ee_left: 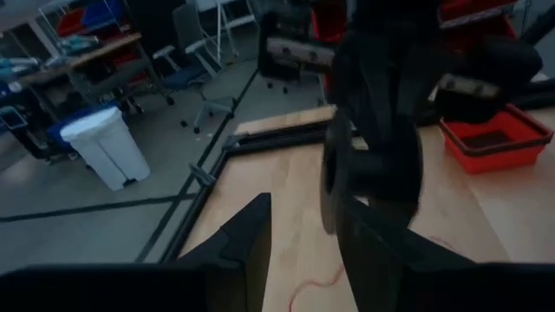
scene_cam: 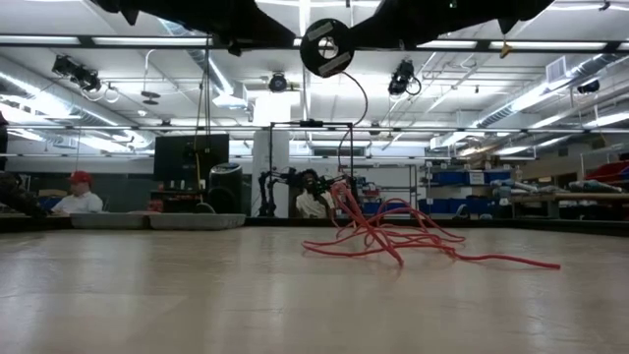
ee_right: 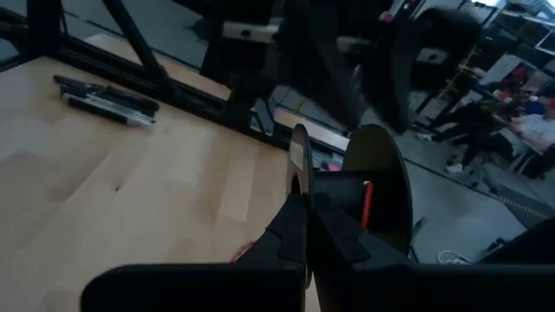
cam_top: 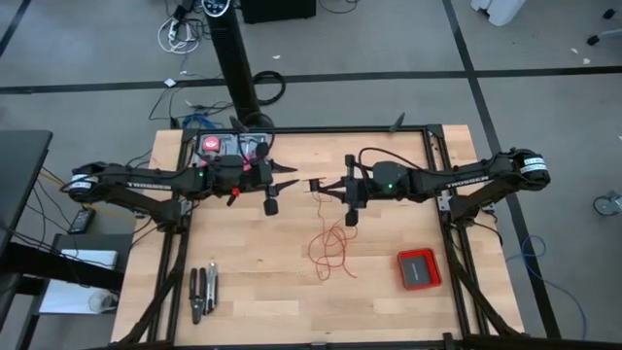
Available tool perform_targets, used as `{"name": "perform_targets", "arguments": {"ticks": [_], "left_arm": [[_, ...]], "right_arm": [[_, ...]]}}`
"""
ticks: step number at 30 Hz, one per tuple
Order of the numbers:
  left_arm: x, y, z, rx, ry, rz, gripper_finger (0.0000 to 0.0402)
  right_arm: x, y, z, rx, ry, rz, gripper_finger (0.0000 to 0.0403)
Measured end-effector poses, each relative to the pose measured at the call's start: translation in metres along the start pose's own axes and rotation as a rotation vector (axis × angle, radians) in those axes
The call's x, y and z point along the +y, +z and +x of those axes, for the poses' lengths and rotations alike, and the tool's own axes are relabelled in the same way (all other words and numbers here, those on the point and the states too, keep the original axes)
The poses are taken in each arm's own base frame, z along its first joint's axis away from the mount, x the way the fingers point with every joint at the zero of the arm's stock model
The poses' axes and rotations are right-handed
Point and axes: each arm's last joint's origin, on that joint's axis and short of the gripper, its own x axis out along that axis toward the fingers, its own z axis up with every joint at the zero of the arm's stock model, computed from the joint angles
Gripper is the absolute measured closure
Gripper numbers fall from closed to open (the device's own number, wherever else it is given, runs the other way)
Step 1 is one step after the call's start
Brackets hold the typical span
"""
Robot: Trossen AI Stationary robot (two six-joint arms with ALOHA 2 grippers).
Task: Coil cords
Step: Coil the red wire onto the spool
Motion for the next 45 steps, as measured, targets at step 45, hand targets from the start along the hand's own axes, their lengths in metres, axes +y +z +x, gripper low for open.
{"name": "perform_targets", "arguments": {"ticks": [45], "left_arm": [[-0.009,-0.009,0.022,-0.035,-0.065,0.041,0.0398]], "right_arm": [[0.002,0.004,0.008,-0.106,0.015,0.054,0.0360]]}}
